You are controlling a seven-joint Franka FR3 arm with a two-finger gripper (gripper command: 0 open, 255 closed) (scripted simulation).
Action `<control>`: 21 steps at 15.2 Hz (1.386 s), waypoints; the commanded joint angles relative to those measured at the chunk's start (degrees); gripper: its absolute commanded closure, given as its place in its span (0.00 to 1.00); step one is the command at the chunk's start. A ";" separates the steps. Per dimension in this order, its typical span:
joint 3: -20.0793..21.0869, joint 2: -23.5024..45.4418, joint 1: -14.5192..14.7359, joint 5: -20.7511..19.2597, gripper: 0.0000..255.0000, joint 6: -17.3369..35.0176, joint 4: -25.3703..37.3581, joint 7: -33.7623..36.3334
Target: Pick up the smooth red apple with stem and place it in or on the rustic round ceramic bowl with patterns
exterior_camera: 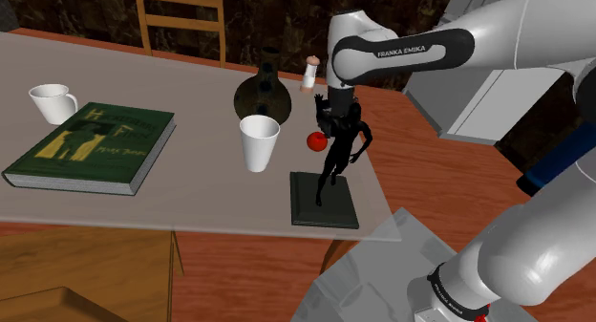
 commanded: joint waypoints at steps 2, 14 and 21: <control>-0.06 7.98 0.06 -1.74 0.00 -0.68 6.55 0.28; -0.65 17.49 0.01 -3.96 0.00 3.45 9.60 1.02; -0.65 17.50 0.01 -3.96 0.00 3.44 9.62 1.02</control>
